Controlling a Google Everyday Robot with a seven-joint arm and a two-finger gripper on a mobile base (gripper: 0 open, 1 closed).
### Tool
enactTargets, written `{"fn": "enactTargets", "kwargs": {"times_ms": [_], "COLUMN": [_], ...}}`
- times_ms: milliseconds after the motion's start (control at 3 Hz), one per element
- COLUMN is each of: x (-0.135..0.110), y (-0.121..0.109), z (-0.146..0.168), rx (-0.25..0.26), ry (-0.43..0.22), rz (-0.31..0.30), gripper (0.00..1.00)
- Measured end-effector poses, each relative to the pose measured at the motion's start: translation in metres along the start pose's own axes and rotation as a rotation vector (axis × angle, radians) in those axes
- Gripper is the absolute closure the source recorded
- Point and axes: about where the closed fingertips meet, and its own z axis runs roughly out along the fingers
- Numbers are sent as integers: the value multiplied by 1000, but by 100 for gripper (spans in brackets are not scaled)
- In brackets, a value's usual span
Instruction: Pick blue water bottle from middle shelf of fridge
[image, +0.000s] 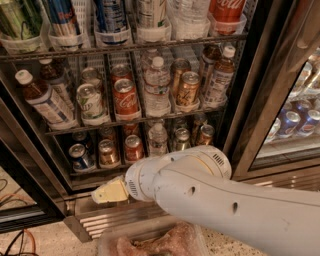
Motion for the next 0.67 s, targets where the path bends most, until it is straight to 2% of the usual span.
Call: {"fn": "enactTargets", "kwargs": {"times_ms": [333,667], "x": [0,-16], "y": [0,6], "z": [0,5], "rx": [0,-12], "ry": [0,-70], "rz": [0,-1], "gripper": [0,0]}}
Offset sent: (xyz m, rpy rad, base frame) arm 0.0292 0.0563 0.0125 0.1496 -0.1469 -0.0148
